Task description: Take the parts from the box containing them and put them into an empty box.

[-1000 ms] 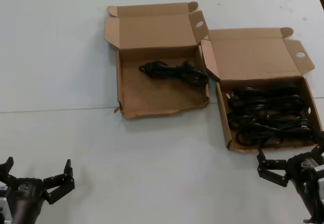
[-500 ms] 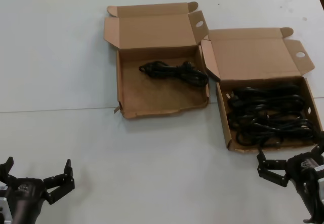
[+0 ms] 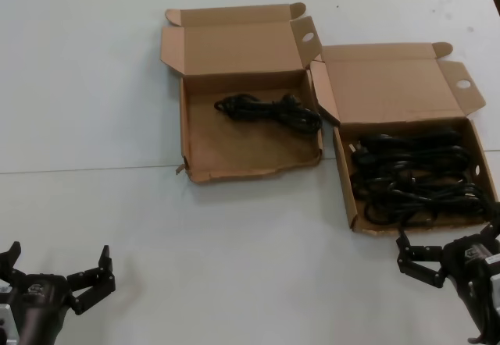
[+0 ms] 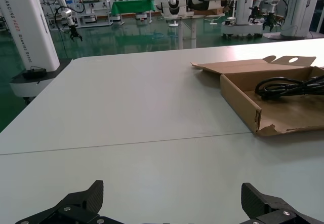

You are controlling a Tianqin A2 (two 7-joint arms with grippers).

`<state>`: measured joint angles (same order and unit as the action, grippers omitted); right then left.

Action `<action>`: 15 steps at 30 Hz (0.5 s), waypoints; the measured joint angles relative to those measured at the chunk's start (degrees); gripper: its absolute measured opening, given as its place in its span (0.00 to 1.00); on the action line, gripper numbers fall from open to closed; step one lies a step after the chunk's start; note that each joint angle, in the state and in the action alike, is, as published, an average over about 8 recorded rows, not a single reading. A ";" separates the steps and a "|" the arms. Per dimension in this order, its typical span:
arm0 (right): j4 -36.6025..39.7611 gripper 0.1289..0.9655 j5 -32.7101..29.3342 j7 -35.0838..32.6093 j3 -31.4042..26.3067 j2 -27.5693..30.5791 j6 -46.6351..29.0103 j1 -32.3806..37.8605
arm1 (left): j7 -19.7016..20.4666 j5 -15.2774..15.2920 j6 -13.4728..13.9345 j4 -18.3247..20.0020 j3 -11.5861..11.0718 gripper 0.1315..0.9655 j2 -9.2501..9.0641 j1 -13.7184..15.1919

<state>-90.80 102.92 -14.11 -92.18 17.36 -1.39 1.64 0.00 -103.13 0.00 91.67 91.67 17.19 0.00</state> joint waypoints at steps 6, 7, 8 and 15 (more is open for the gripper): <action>0.00 1.00 0.00 0.00 0.00 0.00 0.00 0.00 | 0.00 0.00 0.00 0.00 0.00 1.00 0.00 0.00; 0.00 1.00 0.00 0.00 0.00 0.00 0.00 0.00 | 0.00 0.00 0.00 0.00 0.00 1.00 0.00 0.00; 0.00 1.00 0.00 0.00 0.00 0.00 0.00 0.00 | 0.00 0.00 0.00 0.00 0.00 1.00 0.00 0.00; 0.00 1.00 0.00 0.00 0.00 0.00 0.00 0.00 | 0.00 0.00 0.00 0.00 0.00 1.00 0.00 0.00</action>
<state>-90.80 102.92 -14.11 -92.18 17.36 -1.39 1.64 0.00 -103.13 0.00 91.67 91.67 17.19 0.00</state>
